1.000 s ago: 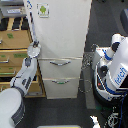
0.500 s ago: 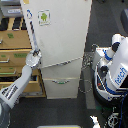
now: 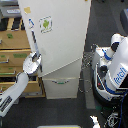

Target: Opening the fridge

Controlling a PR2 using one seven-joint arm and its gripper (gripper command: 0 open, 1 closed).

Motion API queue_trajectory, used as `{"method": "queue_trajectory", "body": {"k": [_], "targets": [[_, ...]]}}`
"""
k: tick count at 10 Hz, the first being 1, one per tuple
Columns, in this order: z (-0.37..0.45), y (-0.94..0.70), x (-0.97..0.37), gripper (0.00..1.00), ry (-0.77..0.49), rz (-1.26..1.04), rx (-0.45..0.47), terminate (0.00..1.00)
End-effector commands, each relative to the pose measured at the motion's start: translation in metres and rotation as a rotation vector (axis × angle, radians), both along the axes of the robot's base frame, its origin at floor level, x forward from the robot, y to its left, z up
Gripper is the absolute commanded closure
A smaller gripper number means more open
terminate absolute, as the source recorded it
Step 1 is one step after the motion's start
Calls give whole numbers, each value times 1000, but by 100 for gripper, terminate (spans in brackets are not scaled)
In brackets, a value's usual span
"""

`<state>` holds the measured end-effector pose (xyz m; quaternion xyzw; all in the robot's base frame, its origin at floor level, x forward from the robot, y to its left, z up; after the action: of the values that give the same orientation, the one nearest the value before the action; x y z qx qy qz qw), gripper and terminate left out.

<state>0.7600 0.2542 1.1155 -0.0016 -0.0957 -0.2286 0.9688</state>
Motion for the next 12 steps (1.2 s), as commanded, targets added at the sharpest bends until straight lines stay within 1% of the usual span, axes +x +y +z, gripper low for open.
{"method": "queue_trajectory", "body": {"k": [1, 2, 3, 4, 5, 6, 7, 8, 9, 10, 11, 12], "targets": [[408, -18, -914, 100, -632, -666, 55, 0], [408, 26, -940, 100, -693, -784, 78, 0], [411, 98, -942, 100, -742, -717, 73, 0], [420, 186, -947, 100, -780, -608, 25, 0], [432, 279, -948, 100, -826, -469, -69, 0], [432, 318, -931, 100, -813, -384, -103, 0], [409, 376, -851, 100, -670, -224, -71, 0], [398, 414, -812, 100, -603, -153, -76, 0], [387, 463, -781, 100, -551, -97, -125, 0], [362, 502, -741, 100, -481, -36, -127, 0], [327, 520, -669, 0, -408, 25, -95, 0], [277, 523, -585, 0, -315, 44, -74, 0]]}}
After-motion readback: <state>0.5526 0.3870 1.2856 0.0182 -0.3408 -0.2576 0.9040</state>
